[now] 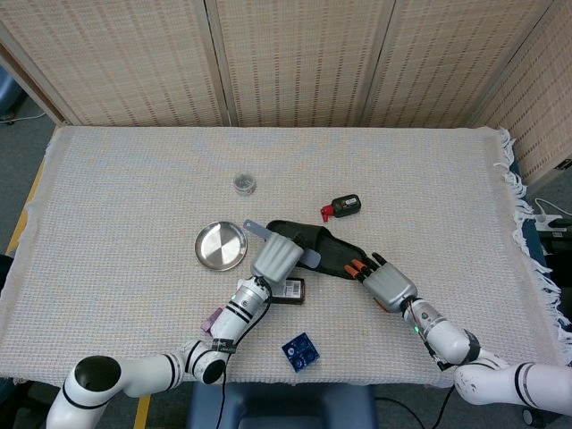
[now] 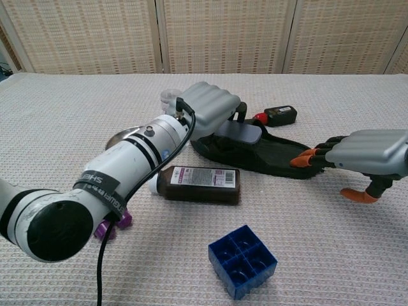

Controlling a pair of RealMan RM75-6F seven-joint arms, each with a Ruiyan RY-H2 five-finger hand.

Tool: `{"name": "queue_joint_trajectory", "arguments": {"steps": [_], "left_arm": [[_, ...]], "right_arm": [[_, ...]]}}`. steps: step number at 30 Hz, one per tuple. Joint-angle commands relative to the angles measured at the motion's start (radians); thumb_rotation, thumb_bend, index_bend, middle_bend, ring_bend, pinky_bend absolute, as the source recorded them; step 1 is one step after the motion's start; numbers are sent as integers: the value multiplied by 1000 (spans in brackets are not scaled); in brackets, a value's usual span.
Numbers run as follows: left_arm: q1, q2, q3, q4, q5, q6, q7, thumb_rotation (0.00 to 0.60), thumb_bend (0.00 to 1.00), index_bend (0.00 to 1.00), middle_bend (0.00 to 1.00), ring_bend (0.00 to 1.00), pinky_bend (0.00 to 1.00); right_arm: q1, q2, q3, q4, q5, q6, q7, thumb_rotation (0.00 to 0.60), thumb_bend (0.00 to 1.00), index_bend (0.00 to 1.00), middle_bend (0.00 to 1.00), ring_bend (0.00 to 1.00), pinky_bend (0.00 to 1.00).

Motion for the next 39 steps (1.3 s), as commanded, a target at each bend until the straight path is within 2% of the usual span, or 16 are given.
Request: {"name": "queue_joint_trajectory", "arguments": {"steps": [1,14,17,22,26,28,33,39], "left_arm": [[1,-7,-2,21,-9,-9,9,600,422,364,405,783,1000],[5,-16,-27,178,-55,-65,17,600,423,366,409,783,1000],[15,-5,-21,156,-47,-57,11,600,424,366,410,783,1000],[41,57,15,16,5,-15,20,600,423,366,409,790,1000],[78,154,46,-135,7,-11,69,600,414,361,403,795,1000],[98,193,53,-175,-15,-10,104,600,412,360,404,796,1000],[125,219,56,-142,-130,-58,172,600,411,362,407,804,1000],[136,199,71,-59,-184,-65,229,600,410,371,417,806,1000]], "right_arm": [[0,4,-1,-3,-7,3,8,600,470,0,0,0,0],[1,19,-2,-19,-19,21,27,600,470,0,0,0,0],[1,20,-1,-22,-22,25,28,600,470,0,0,0,0],[-9,40,10,-50,-43,51,61,600,468,0,0,0,0],[-33,86,36,-92,-96,85,169,600,315,0,0,0,0],[-47,112,46,-109,-136,109,220,600,296,0,0,0,0],[-65,168,54,-150,-212,137,299,600,295,0,0,0,0],[-76,197,54,-178,-233,143,299,600,295,0,0,0,0]]}}
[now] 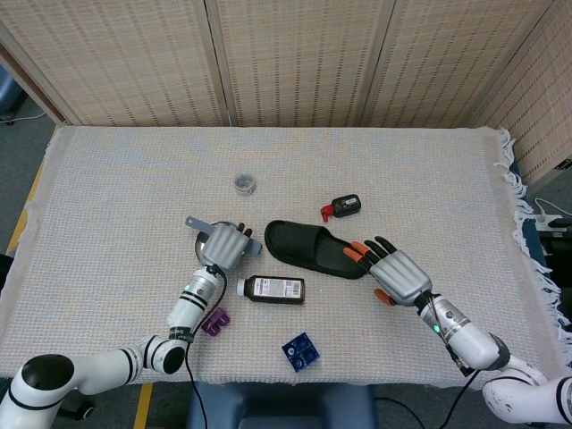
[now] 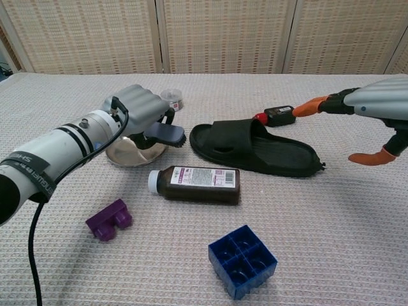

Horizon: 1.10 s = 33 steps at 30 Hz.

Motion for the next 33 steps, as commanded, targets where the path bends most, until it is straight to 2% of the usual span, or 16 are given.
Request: {"name": "queue_joint_trajectory", "arguments": {"steps": [1,6,11,21,28,33], "left_arm": [[13,-10,12,39,-35,-8,34,600,411,372,418,806,1000],[12,-17,12,65,-37,4,51,600,407,372,418,805,1000],[14,-1,10,38,-63,-4,79,600,408,354,410,811,1000],[0,29,1,-39,-185,-23,193,600,409,246,216,822,1000],[-6,48,6,-87,-190,-2,194,600,411,232,188,822,1000],[2,93,11,-196,-160,32,169,600,411,199,153,821,1000]], "right_arm": [[-5,7,3,-11,-2,4,-1,600,295,0,0,0,0],[-6,8,3,-24,1,-8,-17,600,295,0,0,0,0],[-8,8,10,-32,8,-5,-33,600,295,0,0,0,0],[-14,14,13,-44,20,-11,-49,600,295,0,0,0,0],[-19,19,17,-52,21,-6,-57,600,295,0,0,0,0],[-32,26,19,-60,16,13,-52,600,295,0,0,0,0]]}}
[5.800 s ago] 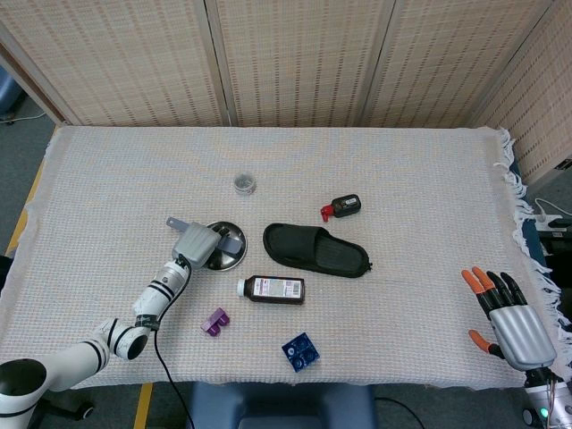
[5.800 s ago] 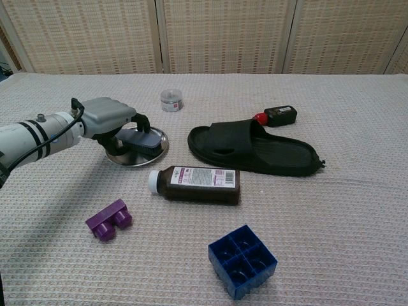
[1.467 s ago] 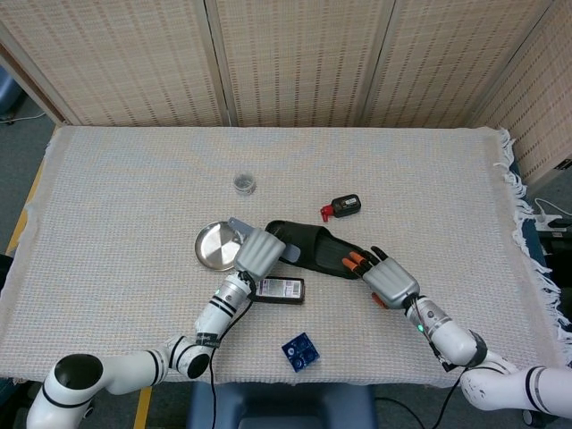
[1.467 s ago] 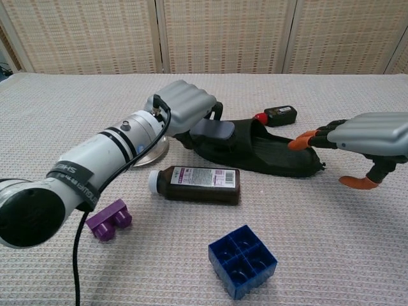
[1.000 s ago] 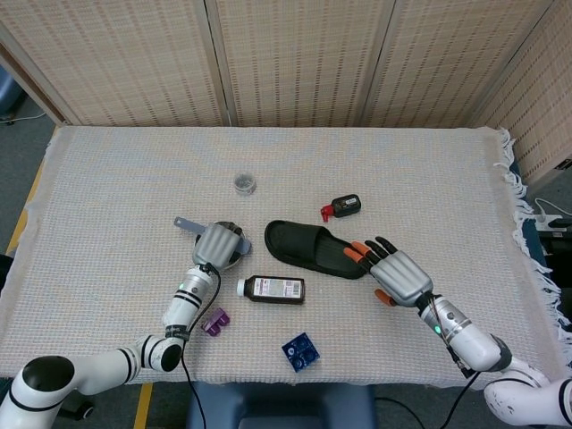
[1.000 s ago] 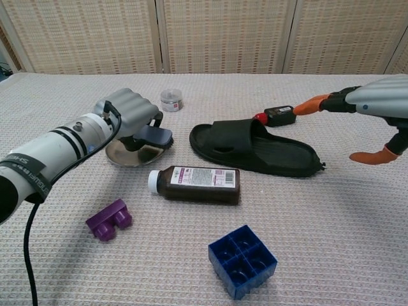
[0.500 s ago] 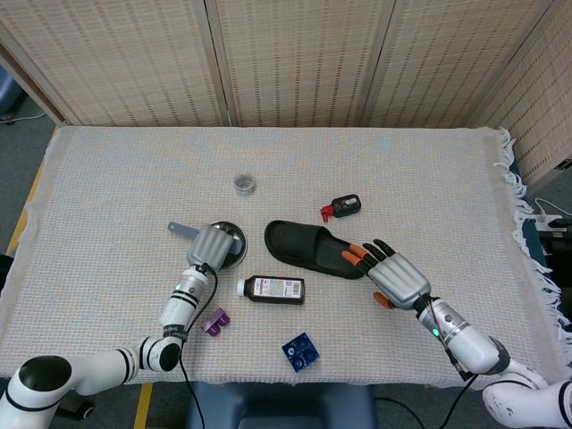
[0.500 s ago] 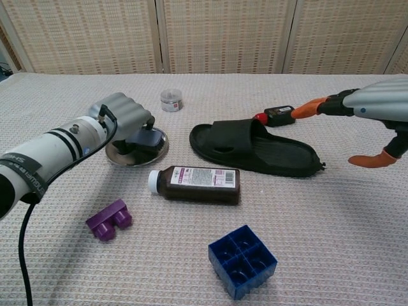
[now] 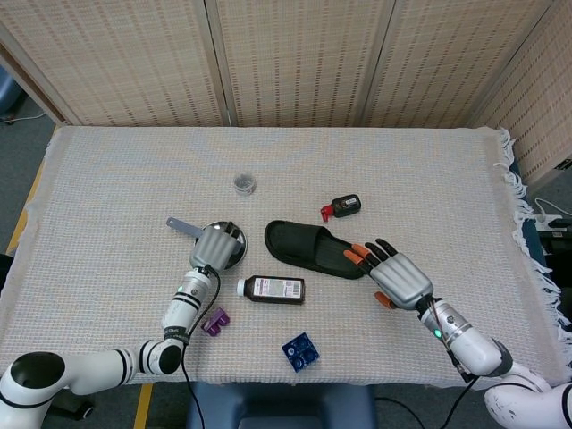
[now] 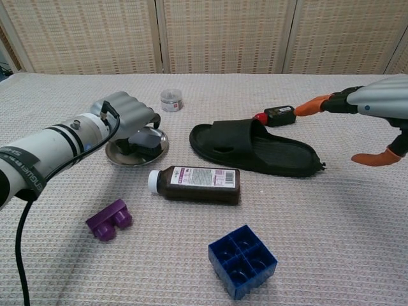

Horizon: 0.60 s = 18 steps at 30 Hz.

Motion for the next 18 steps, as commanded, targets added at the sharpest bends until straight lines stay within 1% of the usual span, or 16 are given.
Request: {"name": "queue_joint_trajectory", "arguments": {"steps": [1,3,5,6,7,8,9,10,11,12,13,14,15,16,17,18], "left_arm": [[11,48,5,-97,36,40,-28,600,410,190,148,816,1000],[35,98,14,-183,86,85,-64,600,408,151,129,772,998],[79,162,32,-285,153,132,-142,600,405,102,92,645,931],[122,219,56,-363,219,162,-231,600,405,64,56,487,806],[161,267,83,-419,281,186,-322,600,406,35,27,332,659],[225,335,131,-484,376,231,-462,600,408,14,9,199,524],[278,385,177,-517,452,275,-575,600,406,6,4,135,453],[333,429,228,-533,530,328,-693,600,401,0,2,61,358],[390,464,281,-523,604,391,-805,600,398,0,2,36,318],[465,490,344,-473,684,481,-925,600,393,0,1,10,255],[518,498,383,-416,726,546,-991,600,389,0,1,1,211],[570,498,409,-357,746,605,-1035,600,387,0,0,0,191],[633,489,423,-287,744,672,-1078,600,383,0,0,0,166],[673,483,423,-245,730,708,-1109,600,380,0,0,0,153],[705,478,416,-216,711,735,-1146,600,379,0,0,0,147],[725,485,409,-191,693,741,-1174,600,377,0,0,0,141]], "right_arm": [[-14,9,0,-7,-9,21,5,600,295,0,0,0,0],[-40,24,-5,-19,-28,63,11,600,295,0,0,0,0],[-81,43,-19,-34,-58,126,12,600,295,0,0,0,0],[-119,54,-34,-44,-89,184,10,600,295,0,0,0,0],[-154,60,-49,-47,-117,235,9,600,295,0,0,0,0],[-207,61,-72,-44,-157,309,11,600,295,0,0,0,0],[-248,57,-90,-32,-190,367,17,600,295,0,0,0,0],[-291,45,-107,-8,-221,425,26,600,295,0,0,0,0],[-331,30,-123,24,-251,479,34,600,295,0,0,0,0],[-383,4,-144,72,-280,541,48,600,295,0,0,0,0],[-419,-18,-155,109,-293,582,61,600,295,0,0,0,0],[-452,-40,-163,146,-302,618,77,600,295,0,0,0,0],[-491,-64,-168,189,-304,660,99,600,295,0,0,0,0],[-516,-80,-168,218,-300,684,115,600,295,0,0,0,0],[-535,-92,-165,243,-291,700,132,600,295,0,0,0,0],[-546,-93,-164,257,-279,695,141,600,292,0,0,0,0]]}}
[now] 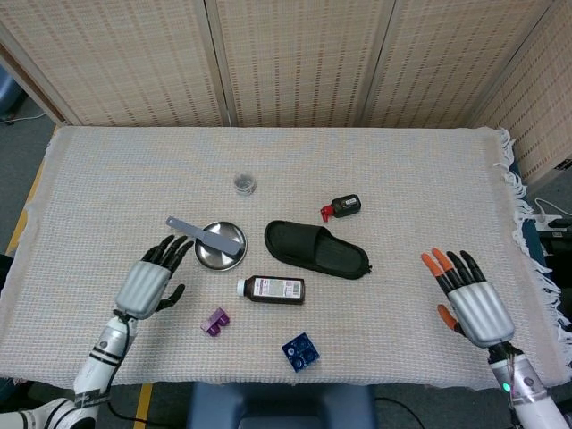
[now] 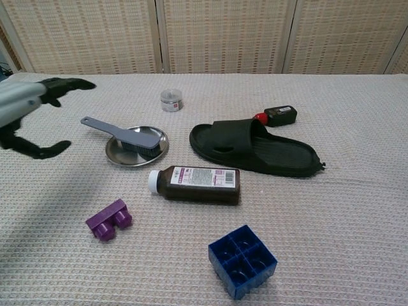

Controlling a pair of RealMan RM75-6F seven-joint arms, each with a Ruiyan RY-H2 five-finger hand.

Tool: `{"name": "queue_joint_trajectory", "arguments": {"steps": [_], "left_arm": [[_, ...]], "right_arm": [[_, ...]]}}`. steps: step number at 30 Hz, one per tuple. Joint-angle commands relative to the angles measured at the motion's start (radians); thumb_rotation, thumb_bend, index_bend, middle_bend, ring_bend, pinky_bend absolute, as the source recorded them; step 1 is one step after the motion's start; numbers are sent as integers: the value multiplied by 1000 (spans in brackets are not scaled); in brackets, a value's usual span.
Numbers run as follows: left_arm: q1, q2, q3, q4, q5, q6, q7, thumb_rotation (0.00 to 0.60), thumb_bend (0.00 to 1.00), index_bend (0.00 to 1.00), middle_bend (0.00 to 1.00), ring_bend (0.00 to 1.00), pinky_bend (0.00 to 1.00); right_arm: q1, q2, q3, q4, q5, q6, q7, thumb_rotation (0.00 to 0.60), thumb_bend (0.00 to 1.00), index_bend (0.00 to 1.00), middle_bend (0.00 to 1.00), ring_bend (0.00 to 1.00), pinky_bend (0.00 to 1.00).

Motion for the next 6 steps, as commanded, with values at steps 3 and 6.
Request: {"name": "queue_joint_trajectory", "arguments": {"steps": [3,6], "left_arm": [[323,150,115,175,140,296,-430,600,378,0,0,0,139],[325,150,108,190,162,279,-409,600,379,0,0,0,139]], "right_arm": [[-135,-63,-9,144,-19,120,93,600,280,0,0,0,0],[-145,-56,-1,137,-38,131,104,600,266,0,0,0,0]]}}
